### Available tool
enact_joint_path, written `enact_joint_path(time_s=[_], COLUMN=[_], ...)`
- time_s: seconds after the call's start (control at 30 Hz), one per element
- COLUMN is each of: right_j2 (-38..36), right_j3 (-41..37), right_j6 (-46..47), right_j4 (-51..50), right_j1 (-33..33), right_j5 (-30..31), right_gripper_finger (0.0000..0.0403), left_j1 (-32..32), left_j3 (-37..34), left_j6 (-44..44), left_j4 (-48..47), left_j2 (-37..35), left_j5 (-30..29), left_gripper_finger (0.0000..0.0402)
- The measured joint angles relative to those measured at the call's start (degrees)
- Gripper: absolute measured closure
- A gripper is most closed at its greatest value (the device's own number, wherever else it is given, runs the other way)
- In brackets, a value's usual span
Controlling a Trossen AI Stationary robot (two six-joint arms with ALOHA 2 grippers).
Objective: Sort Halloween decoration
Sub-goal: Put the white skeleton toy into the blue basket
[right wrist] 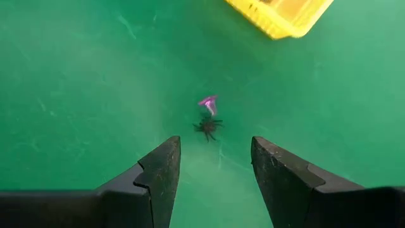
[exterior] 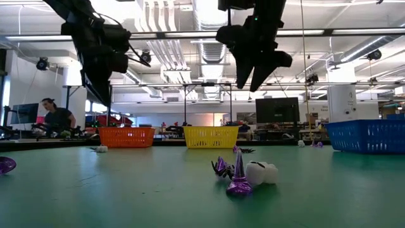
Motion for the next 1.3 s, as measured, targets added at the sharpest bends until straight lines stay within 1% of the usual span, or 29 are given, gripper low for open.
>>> enact_joint_path(time_s=[0.2,0.4,0.5,0.6,0.73,0.9,0.97,1.07,1.17,1.3], right_j2=[3.22,4.82,4.93,4.69,4.58,4.71,4.71,4.71,4.69,4.77], right_j3=[0.0,-0.04,0.14,0.27,0.35,0.35,0.35,0.35,0.35,0.37], right_j6=[0.52,2.9,3.13,3.35,4.66,5.46,5.39,2.79,-3.3,-13.72], right_j4=[-0.26,-0.41,-0.44,-0.37,-0.35,-0.12,0.01,0.1,0.62,2.58], right_j1=[-0.06,0.01,0.32,0.73,1.45,2.38,2.88,3.35,3.48,3.44], right_j5=[-2.27,-2.42,-2.75,-2.76,-3.18,-10.19,-10.67,-10.7,-10.9,-13.22], right_gripper_finger=[0.0218,0.0218,0.0218,0.0218,0.0218,0.0218,0.0218,0.0218,0.0218,0.0218], left_j1=[-0.14,-0.34,-0.66,-1.94,-4.74,-8.28,-9.5,-11.37,-13.62,-16.92], left_j3=[-2.01,-2.49,-2.43,-2.43,-2.43,-2.43,-2.43,-2.43,-2.43,-2.43], left_j6=[-0.04,0.0,0.38,0.96,0.47,-1.25,-2.5,-5.88,-9.04,-14.31], left_j4=[0.06,0.45,0.24,0.13,0.06,-0.2,-0.2,-0.18,-0.16,-0.16], left_j2=[-0.2,-0.2,-0.29,-0.4,-1.12,-2.05,-2.49,-3.19,-3.72,-3.99], left_j5=[0.0,0.03,1.42,3.88,4.44,4.44,4.42,4.38,3.74,-1.21], left_gripper_finger=[0.0313,0.0313,0.0313,0.0313,0.0313,0.0313,0.0313,0.0313,0.0313,0.0313])
